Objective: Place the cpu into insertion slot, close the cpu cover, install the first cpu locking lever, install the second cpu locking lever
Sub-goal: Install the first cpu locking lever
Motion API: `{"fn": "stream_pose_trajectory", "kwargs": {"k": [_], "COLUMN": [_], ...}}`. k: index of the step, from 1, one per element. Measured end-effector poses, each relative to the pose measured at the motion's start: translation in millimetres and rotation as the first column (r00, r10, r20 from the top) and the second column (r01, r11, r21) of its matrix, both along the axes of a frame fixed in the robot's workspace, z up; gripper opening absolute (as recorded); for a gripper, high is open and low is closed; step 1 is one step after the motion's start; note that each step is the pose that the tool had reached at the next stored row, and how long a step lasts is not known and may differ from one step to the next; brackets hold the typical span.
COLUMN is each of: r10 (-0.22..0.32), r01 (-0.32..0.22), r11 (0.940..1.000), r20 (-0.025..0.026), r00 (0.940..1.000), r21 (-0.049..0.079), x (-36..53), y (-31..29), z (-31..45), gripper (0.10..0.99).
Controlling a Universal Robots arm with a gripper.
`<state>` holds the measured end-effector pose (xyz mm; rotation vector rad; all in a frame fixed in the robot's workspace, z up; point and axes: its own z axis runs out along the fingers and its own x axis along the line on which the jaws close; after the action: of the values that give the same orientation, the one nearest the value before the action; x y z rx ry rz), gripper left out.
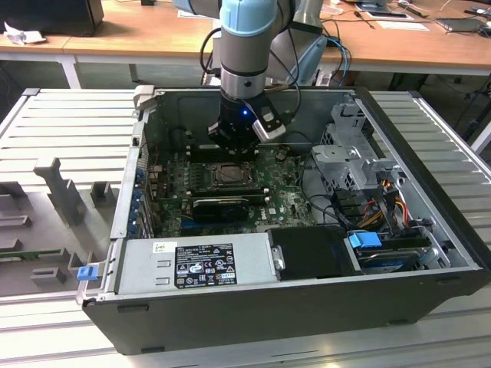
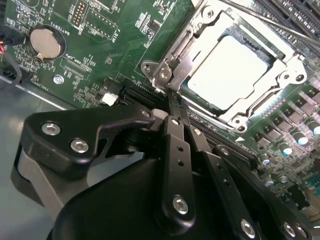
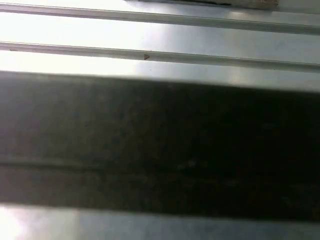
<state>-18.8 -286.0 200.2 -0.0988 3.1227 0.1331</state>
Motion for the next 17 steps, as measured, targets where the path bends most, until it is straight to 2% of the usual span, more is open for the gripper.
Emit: {"fn": "stream_pose_trajectory", "kwargs": {"k": [4,17], "r10": [0.000,-0.001], "r01": [0.000,0.001], "r11": [1.0000,1.0000], "r20": [0.0001,0.0000], "r00": [1.0000,1.0000], "r21": [0.000,0.000], "x": [0.1,0.2], "y": [0.0,-3.1], "z": [7.9,8.2], "gripper": [0.106,0.106]}}
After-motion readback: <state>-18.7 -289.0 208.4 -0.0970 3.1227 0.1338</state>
